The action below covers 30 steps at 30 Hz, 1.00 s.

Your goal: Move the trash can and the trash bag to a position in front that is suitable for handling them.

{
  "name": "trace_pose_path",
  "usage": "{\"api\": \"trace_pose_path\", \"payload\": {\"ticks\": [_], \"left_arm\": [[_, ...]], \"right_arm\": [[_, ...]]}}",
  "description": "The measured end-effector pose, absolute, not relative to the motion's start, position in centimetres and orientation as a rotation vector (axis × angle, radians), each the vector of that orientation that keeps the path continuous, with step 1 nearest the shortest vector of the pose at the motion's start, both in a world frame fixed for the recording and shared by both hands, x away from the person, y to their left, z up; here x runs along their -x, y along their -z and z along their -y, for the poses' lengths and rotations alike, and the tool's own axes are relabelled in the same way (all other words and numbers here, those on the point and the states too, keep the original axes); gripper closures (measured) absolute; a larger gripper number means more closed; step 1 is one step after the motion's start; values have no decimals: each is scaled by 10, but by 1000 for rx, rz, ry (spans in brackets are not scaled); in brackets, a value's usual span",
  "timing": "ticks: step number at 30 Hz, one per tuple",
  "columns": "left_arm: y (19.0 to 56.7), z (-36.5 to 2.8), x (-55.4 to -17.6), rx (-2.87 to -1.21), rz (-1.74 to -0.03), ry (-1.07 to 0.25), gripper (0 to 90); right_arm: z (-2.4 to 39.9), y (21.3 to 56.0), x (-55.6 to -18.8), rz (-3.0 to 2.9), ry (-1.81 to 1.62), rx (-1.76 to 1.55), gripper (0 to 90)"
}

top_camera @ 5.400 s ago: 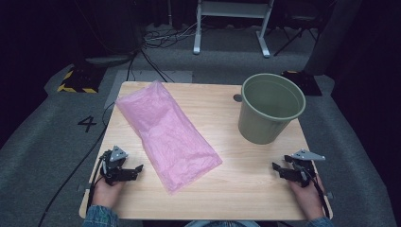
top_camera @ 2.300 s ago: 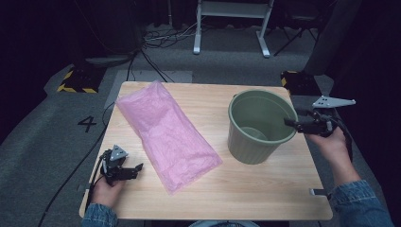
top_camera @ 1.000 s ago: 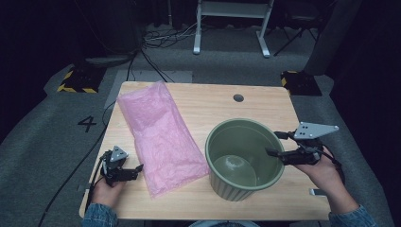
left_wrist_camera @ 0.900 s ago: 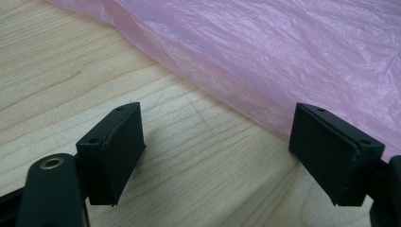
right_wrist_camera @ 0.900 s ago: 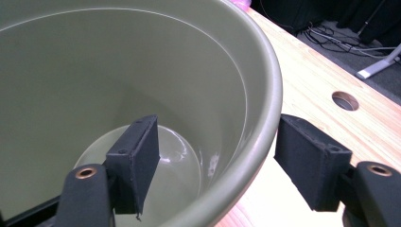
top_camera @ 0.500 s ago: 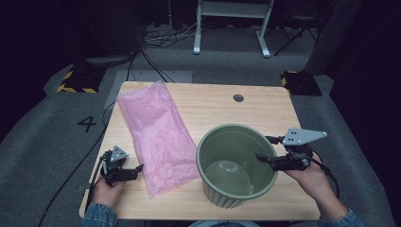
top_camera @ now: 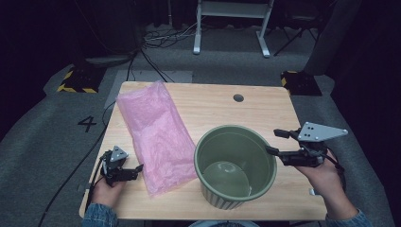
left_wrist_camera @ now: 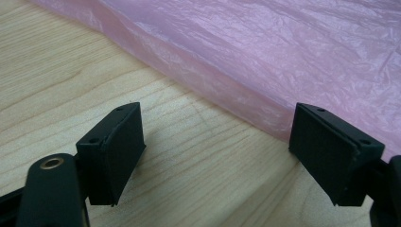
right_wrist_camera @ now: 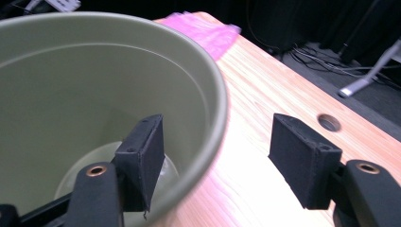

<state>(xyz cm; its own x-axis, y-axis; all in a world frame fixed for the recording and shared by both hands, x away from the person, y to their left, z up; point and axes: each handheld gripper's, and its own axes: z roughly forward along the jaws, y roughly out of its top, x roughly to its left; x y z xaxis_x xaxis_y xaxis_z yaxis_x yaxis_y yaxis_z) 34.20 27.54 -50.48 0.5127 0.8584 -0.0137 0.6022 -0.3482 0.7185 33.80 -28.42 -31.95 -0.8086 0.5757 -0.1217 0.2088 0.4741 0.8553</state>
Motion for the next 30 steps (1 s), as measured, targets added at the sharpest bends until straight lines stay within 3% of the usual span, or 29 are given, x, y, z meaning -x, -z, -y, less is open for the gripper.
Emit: {"api": "trace_pose_path", "payload": {"ticks": [10,30], "left_arm": [[505,-275,-342,-2078,-1188,-486,186],[505,-275,-342,-2078,-1188,-486,186]], "right_arm": [[319,331,-338,-2283,-1244,-786,330],[342,422,-342,-2320,-1165,-998,302]]}}
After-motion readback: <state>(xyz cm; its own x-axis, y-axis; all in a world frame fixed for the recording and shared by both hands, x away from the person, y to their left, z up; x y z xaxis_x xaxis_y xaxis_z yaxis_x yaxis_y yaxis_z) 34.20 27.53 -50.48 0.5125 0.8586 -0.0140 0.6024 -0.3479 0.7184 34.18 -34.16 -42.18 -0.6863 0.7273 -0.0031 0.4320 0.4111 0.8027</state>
